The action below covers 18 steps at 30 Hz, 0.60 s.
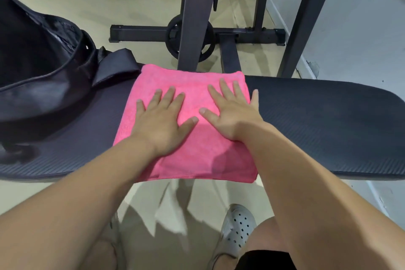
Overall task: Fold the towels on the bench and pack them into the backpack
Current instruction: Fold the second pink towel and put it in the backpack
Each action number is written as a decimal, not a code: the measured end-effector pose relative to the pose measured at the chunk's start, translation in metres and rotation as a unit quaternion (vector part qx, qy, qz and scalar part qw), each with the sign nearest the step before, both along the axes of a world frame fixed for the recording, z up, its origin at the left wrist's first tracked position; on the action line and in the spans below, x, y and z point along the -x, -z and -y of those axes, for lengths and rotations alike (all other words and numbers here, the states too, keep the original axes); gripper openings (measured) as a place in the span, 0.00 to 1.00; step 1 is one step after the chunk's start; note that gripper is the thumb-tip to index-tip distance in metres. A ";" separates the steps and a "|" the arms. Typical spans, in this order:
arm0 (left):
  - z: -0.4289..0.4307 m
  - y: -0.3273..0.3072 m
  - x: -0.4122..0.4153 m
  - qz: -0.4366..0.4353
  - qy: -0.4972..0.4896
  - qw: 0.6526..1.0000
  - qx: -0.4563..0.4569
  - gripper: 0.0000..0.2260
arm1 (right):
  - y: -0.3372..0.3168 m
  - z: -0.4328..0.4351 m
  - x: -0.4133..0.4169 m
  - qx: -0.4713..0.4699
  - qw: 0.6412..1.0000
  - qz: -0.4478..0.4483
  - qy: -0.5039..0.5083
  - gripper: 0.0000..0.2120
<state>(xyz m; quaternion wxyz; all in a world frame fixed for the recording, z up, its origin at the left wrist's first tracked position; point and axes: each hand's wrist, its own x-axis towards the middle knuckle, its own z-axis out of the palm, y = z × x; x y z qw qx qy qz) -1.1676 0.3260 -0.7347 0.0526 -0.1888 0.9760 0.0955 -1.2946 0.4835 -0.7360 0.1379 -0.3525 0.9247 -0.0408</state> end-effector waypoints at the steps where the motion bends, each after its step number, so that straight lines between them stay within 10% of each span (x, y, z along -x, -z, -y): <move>1: 0.005 0.000 0.006 0.020 -0.005 1.000 -0.003 0.37 | 0.000 -0.002 0.003 -0.001 1.000 0.000 0.004 0.37; 10: 0.041 -0.014 0.048 0.066 -0.078 0.995 0.009 0.38 | -0.005 -0.014 0.019 0.021 0.999 0.022 0.030 0.40; 18: 0.009 -0.007 0.023 0.081 -0.042 0.988 0.123 0.38 | -0.022 -0.009 0.025 0.113 0.983 -0.087 0.113 0.17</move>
